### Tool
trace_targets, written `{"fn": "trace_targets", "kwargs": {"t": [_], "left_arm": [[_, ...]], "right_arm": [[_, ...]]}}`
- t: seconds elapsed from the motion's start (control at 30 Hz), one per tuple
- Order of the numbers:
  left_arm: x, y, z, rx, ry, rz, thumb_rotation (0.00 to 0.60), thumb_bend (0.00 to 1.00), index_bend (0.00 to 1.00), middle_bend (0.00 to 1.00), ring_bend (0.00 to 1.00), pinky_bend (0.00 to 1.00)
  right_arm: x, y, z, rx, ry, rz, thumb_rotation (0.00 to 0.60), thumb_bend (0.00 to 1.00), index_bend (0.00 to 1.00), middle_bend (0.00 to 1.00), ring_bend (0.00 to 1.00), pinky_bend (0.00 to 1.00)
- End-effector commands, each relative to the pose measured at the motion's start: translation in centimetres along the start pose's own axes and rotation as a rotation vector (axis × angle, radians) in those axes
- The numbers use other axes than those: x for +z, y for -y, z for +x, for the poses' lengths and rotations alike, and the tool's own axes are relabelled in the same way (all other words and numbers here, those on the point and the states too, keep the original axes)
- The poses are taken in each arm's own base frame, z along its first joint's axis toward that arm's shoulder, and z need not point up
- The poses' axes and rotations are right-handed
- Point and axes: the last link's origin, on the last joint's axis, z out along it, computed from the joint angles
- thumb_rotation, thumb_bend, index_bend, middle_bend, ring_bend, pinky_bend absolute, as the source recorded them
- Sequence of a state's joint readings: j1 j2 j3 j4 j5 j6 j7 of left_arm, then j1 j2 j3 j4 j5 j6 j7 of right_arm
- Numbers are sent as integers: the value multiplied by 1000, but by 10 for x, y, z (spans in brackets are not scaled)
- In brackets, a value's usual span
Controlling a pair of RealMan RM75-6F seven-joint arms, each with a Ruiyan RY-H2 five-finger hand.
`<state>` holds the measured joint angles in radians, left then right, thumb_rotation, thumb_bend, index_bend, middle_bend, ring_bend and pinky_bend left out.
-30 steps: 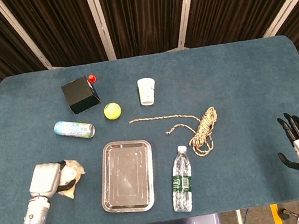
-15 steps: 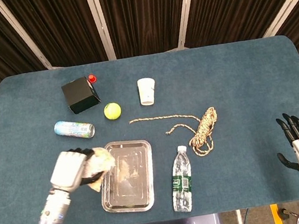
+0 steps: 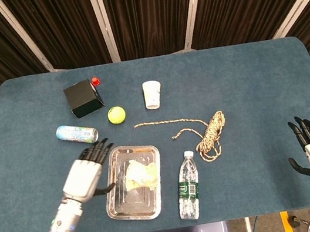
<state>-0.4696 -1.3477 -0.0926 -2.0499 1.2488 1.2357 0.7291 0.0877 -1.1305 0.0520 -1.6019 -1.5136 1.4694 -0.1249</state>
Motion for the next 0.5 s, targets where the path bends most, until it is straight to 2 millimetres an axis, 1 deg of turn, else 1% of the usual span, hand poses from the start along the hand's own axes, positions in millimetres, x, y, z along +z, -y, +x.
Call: {"fn": "trace_targets", "kwargs": {"t": [0.03,0.1,0.13,0.23,0.27,0.4,0.5], "left_arm": [[-25,40,6,22,-22,88,600,156,22,0,28,174],[-41,63,8,38,-44,133,600,126,6,0,5,131],[-53,79,8,49,-54,163,600,113,2,0,0,116],[-82,112,6,50,-89,228,600,60,0,0,0,37],[-97,127,3,50,-102,264,600,44,0,0,0,12],[-127,155,-1,61,-134,311,600,22,0,0,0,0],[-140,165,-1,48,-161,338,600,21,0,0,0,0]], "right_arm": [[0,0,0,-1,2,-2,600,303,0,0,0,97],[0,0,0,-2,3,-1,600,303,0,0,0,98],[0,1,-1,-4,4,-1,600,303,0,0,0,98],[0,2,-2,-9,8,3,600,302,0,0,0,98],[1,3,-3,-10,10,4,600,303,0,0,0,98],[1,6,-5,-17,16,8,600,302,0,0,0,97],[2,6,-6,-22,20,8,600,302,0,0,0,97]]}}
